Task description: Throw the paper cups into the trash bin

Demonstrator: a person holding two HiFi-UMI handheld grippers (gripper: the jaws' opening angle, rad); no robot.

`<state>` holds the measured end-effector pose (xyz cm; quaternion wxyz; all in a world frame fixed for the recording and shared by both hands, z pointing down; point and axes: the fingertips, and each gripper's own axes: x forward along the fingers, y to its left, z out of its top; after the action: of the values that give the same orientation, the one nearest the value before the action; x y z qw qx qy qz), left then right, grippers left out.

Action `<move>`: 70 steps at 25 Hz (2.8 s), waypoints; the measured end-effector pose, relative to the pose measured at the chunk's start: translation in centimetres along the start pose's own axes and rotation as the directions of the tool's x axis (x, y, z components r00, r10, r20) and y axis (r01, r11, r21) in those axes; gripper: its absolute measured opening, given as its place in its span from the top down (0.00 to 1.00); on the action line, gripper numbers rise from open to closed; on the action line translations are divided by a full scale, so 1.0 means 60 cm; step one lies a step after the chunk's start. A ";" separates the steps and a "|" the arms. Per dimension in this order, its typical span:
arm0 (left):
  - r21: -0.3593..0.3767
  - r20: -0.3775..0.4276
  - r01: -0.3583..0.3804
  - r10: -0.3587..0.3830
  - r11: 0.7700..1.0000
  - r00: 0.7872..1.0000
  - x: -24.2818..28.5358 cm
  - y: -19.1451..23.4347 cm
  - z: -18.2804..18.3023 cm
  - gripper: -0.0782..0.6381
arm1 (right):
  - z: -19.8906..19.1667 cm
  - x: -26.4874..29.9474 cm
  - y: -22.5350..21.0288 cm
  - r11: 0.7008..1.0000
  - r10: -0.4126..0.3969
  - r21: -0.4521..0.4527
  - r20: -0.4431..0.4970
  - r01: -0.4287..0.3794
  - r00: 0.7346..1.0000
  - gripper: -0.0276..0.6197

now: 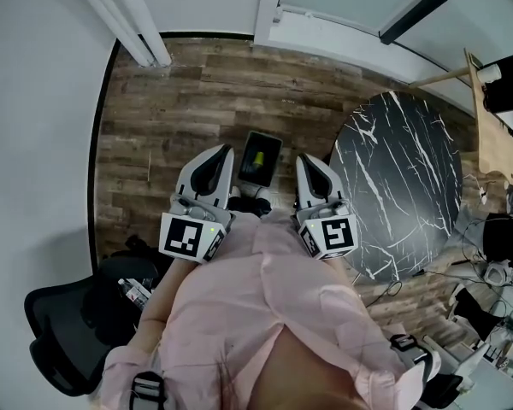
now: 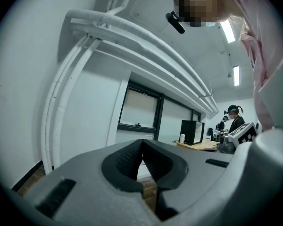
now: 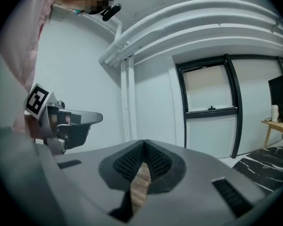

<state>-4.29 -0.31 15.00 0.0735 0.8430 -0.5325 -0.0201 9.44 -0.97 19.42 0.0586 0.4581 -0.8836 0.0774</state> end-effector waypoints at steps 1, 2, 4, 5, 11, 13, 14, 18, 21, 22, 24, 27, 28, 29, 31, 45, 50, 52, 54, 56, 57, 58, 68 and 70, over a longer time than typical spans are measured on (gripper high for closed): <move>-0.005 -0.004 0.005 -0.005 1.000 1.000 -0.001 -0.002 -0.001 0.87 | 0.001 -0.001 0.005 1.000 0.005 0.005 0.000 -0.005 1.000 0.91; -0.016 -0.008 0.008 -0.008 1.000 1.000 -0.001 -0.003 -0.002 0.87 | 0.003 0.000 0.010 1.000 0.008 0.009 0.002 -0.008 1.000 0.91; -0.034 -0.015 0.012 -0.012 0.999 1.000 -0.003 -0.003 -0.007 0.87 | 0.002 0.000 0.013 1.000 0.005 0.014 0.009 -0.005 1.000 0.91; -0.030 -0.019 0.014 -0.014 0.999 1.000 -0.006 -0.001 -0.012 0.87 | 0.002 0.000 0.016 1.000 0.004 0.014 0.012 -0.004 1.000 0.91; -0.045 -0.017 0.019 -0.020 0.999 1.000 -0.022 0.000 -0.019 0.87 | 0.002 0.002 0.050 0.999 0.031 0.010 -0.001 -0.031 1.000 0.91; -0.048 -0.013 0.013 -0.013 0.999 1.000 -0.030 0.005 -0.020 0.87 | -0.001 0.005 0.063 0.999 0.047 0.009 -0.004 -0.047 0.999 0.91; -0.044 -0.010 0.009 -0.010 0.999 1.000 -0.035 0.008 -0.022 0.87 | -0.001 0.006 0.069 0.998 0.055 0.007 -0.006 -0.055 0.998 0.91; -0.036 -0.006 -0.004 0.003 0.999 1.000 -0.048 0.017 -0.019 0.87 | 0.003 0.013 0.085 0.997 0.080 -0.004 0.006 -0.080 0.997 0.91; -0.049 -0.002 -0.010 0.010 0.999 1.000 -0.051 0.017 -0.011 0.87 | 0.003 0.018 0.088 0.996 0.087 -0.016 0.026 -0.087 0.996 0.91; -0.049 0.000 -0.012 0.012 0.999 1.000 -0.053 0.017 -0.009 0.87 | 0.003 0.018 0.091 0.996 0.089 -0.015 0.028 -0.088 0.996 0.91; -0.045 0.001 -0.013 0.013 0.999 1.000 -0.058 0.020 -0.009 0.87 | 0.001 0.019 0.097 0.996 0.090 -0.012 0.029 -0.089 0.996 0.91; -0.043 0.001 -0.011 0.011 0.999 1.000 -0.068 0.027 -0.012 0.87 | -0.003 0.020 0.108 0.996 0.089 -0.011 0.026 -0.089 0.996 0.91; -0.041 0.000 -0.010 0.010 0.999 1.000 -0.072 0.030 -0.014 0.87 | -0.005 0.020 0.112 0.996 0.089 -0.012 0.025 -0.088 0.996 0.91; -0.039 -0.001 -0.009 0.009 0.999 1.000 -0.074 0.032 -0.016 0.87 | -0.006 0.020 0.115 0.996 0.088 -0.012 0.024 -0.088 0.996 0.91; -0.039 -0.003 -0.008 0.008 0.999 1.000 -0.076 0.035 -0.018 0.87 | -0.007 0.022 0.117 0.996 0.089 -0.011 0.020 -0.089 0.996 0.91; -0.075 -0.018 -0.011 0.010 0.997 1.000 -0.073 0.040 -0.020 0.87 | -0.024 0.044 0.144 0.987 0.144 -0.059 -0.064 -0.148 0.987 0.91; -0.075 -0.025 -0.005 0.003 0.997 1.000 -0.061 0.039 -0.021 0.87 | -0.029 0.052 0.143 0.985 0.158 -0.054 -0.082 -0.163 0.984 0.91; -0.076 -0.032 0.000 -0.002 0.997 0.999 -0.057 0.040 -0.021 0.87 | -0.032 0.056 0.144 0.984 0.164 -0.053 -0.095 -0.170 0.982 0.91; -0.058 -0.041 0.011 -0.014 0.998 0.999 -0.060 0.044 -0.025 0.87 | -0.034 0.060 0.153 0.982 0.173 -0.058 -0.108 -0.179 0.979 0.91; -0.033 -0.049 0.025 -0.026 0.999 0.998 -0.062 0.048 -0.029 0.87 | -0.032 0.065 0.165 0.979 0.184 -0.064 -0.116 -0.192 0.976 0.91; -0.035 -0.045 0.025 -0.027 0.999 0.999 -0.061 0.049 -0.027 0.87 | -0.030 0.067 0.169 0.977 0.192 -0.067 -0.118 -0.201 0.974 0.91; -0.040 -0.033 0.023 -0.025 0.999 0.999 -0.059 0.048 -0.024 0.87 | -0.028 0.068 0.173 0.975 0.200 -0.073 -0.120 -0.210 0.972 0.91; -0.039 -0.062 0.031 -0.033 0.999 0.998 -0.041 0.046 -0.033 0.87 | -0.036 0.074 0.183 0.958 0.254 -0.090 -0.163 -0.271 0.953 0.91; -0.041 -0.076 0.035 -0.038 0.999 0.996 -0.038 0.044 -0.037 0.87 | -0.039 0.076 0.186 0.955 0.266 -0.090 -0.174 -0.284 0.948 0.91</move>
<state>-7.36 0.87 17.47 0.1103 0.8511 -0.5133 0.0004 -2.20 2.16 21.56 0.1437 0.3184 -0.9343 0.0709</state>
